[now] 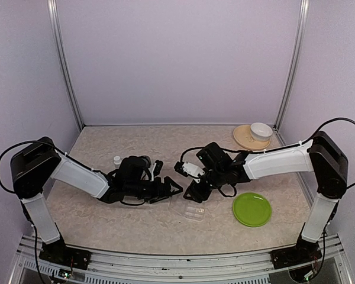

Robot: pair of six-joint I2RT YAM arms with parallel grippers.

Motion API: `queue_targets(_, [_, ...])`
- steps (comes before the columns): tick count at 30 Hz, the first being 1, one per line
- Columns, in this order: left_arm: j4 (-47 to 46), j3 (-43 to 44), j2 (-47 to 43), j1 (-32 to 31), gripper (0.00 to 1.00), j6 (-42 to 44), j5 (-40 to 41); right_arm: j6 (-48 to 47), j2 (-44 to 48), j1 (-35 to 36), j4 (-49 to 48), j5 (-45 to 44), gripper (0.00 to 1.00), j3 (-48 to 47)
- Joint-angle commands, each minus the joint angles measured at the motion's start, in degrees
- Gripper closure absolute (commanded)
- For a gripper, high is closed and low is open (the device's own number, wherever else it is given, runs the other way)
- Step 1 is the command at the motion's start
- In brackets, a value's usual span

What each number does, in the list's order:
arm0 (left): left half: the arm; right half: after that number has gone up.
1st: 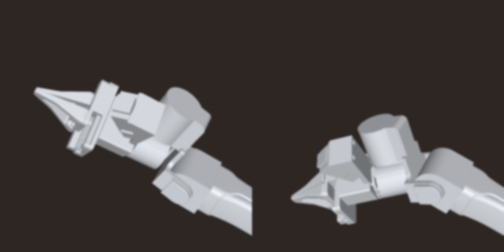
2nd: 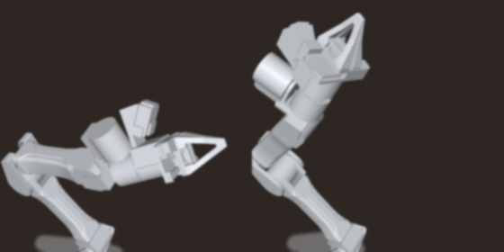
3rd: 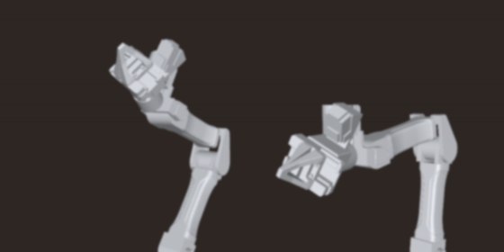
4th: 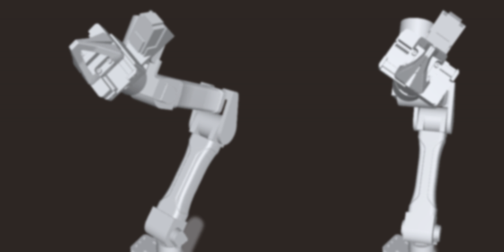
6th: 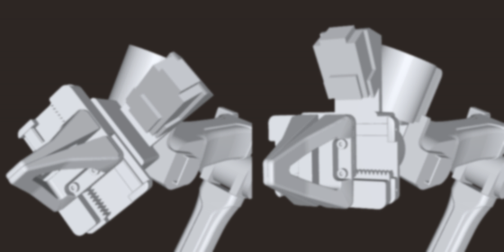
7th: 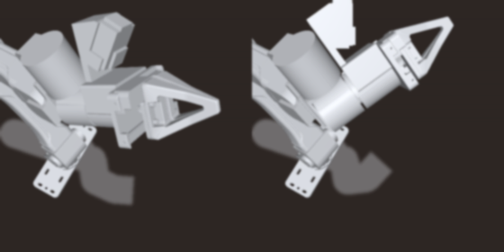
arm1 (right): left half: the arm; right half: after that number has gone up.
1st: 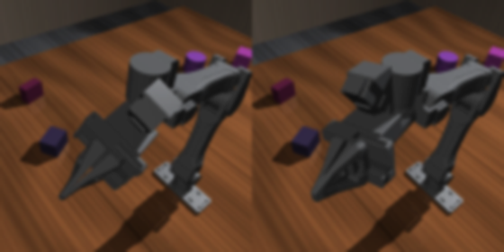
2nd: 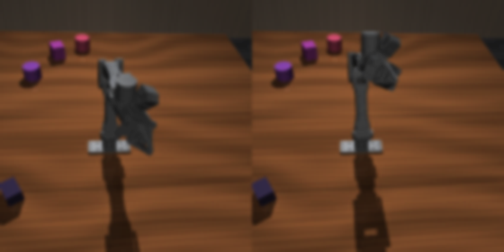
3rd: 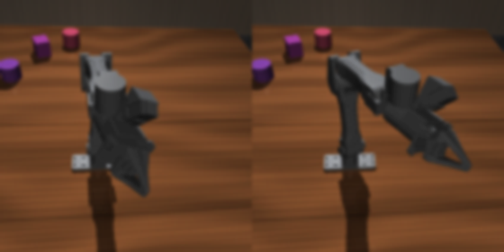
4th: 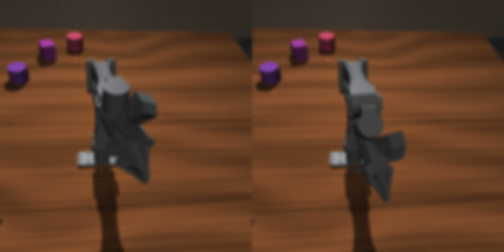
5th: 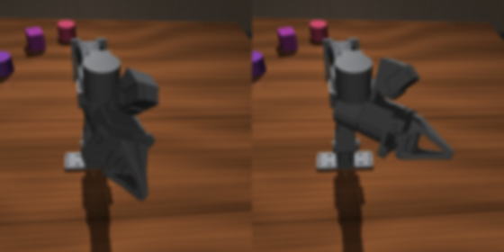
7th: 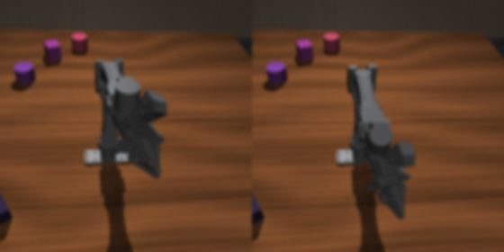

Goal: Sort the pills into containers
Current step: Hold the lid of the pill container.

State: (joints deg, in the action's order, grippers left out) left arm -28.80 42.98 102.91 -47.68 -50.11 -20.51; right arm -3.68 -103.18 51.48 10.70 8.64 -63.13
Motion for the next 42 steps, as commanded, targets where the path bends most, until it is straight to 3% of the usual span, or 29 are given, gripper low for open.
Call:
queue_targets(1, [-2.52, -1.20, -0.92, -0.48, 0.14, -1.08, -1.40, -3.76, -1.29, 0.64, 5.58, 0.47, 0.39, -3.45])
queue_targets(13, [-12.21, -3.93, 0.82, -0.66, 0.19, -4.48, -5.32, -5.62, -4.65, 1.41, 6.81, 0.79, 0.51, -4.86])
queue_targets(22, [-16.91, -4.05, 2.53, -0.79, 0.18, -6.05, -7.29, -5.85, -6.35, 1.58, 6.83, 0.75, 0.53, -5.86])
queue_targets(35, [-16.93, -5.07, 3.35, -0.60, 0.18, -7.09, -6.55, -4.73, -6.52, 1.52, 6.07, -0.43, 0.59, -6.27])
queue_targets(42, [-8.58, -5.39, 0.10, -0.60, 0.17, -3.29, -0.71, -4.48, -4.43, 1.58, 3.45, -0.67, 0.61, -5.20])
